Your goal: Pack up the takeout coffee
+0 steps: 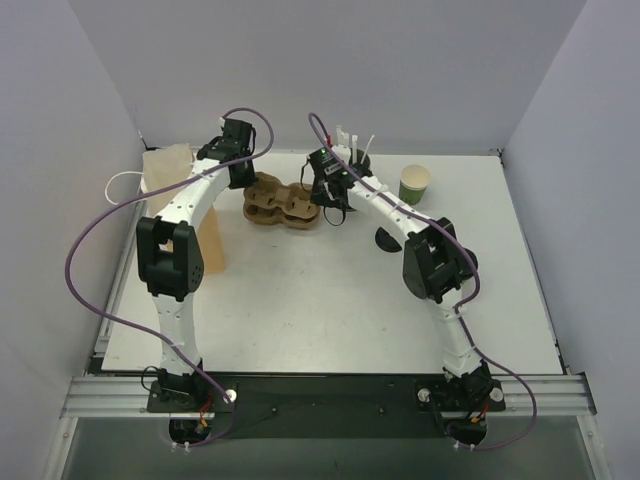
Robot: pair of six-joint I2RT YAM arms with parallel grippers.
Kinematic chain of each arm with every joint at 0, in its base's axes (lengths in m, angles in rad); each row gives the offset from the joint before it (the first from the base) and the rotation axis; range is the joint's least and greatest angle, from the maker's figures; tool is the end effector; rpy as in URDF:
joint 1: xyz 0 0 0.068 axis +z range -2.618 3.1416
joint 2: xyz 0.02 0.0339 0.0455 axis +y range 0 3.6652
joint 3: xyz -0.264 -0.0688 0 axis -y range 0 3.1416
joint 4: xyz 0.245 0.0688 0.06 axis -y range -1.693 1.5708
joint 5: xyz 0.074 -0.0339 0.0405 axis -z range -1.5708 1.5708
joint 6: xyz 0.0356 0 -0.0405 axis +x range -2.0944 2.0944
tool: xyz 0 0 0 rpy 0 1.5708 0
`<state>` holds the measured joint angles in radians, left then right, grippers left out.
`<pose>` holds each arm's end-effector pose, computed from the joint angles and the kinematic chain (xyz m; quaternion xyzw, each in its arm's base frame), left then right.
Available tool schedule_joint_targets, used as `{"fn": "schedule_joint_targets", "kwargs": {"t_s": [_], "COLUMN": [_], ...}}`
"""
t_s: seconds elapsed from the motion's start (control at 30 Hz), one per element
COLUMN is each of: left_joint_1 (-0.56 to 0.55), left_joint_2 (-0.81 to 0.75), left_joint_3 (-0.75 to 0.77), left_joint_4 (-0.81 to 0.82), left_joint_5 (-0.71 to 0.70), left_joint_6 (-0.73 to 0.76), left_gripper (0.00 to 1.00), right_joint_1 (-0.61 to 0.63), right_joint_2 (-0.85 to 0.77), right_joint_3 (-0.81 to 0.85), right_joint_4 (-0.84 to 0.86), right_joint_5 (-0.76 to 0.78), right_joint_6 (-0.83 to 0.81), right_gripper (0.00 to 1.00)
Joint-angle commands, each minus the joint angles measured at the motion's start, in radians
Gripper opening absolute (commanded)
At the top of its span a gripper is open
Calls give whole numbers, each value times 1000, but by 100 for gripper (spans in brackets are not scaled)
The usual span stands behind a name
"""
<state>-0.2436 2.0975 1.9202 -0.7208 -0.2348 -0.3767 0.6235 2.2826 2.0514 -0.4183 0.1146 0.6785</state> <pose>0.4602 -0.1058 0.2726 -0.1009 0.9328 0.0053 0.3459 0.4341 0.3072 0.2495 0.0500 0.8933 0.2281 0.3841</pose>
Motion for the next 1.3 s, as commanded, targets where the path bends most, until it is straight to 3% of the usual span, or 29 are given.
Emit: {"fn": "schedule_joint_targets", "kwargs": {"t_s": [0.0,0.3,0.53,0.8,1.0,1.2,1.23,1.27], "left_joint_1": [-16,-49,-128,-256,-411,-509,-514,-517], "left_joint_2": [-94,-152,-244,-411,-516,-502,-498,-495], "left_joint_3": [56,31,-87,-384,-640,-782,-782,-774], "left_joint_4": [-11,-66,-69,-2,137,254,253,251], "left_joint_5": [11,0,-15,-8,21,41,45,45], "left_joint_6": [10,16,6,-60,-200,-281,-283,-281], "left_gripper": [12,12,13,13,13,23,26,37], "right_joint_1": [12,8,5,-8,-24,-30,-34,-38], "right_joint_2": [-107,-185,-330,-567,-728,-781,-782,-785], "right_joint_3": [3,-71,-267,-583,-854,-1013,-1020,-1025], "right_joint_4": [-11,-37,-47,-63,-70,-28,-25,-24], "right_joint_5": [14,3,7,14,31,45,43,40], "right_joint_6": [-5,7,24,33,30,26,24,21], "right_gripper": [0,0,0,0,0,4,8,10]}}
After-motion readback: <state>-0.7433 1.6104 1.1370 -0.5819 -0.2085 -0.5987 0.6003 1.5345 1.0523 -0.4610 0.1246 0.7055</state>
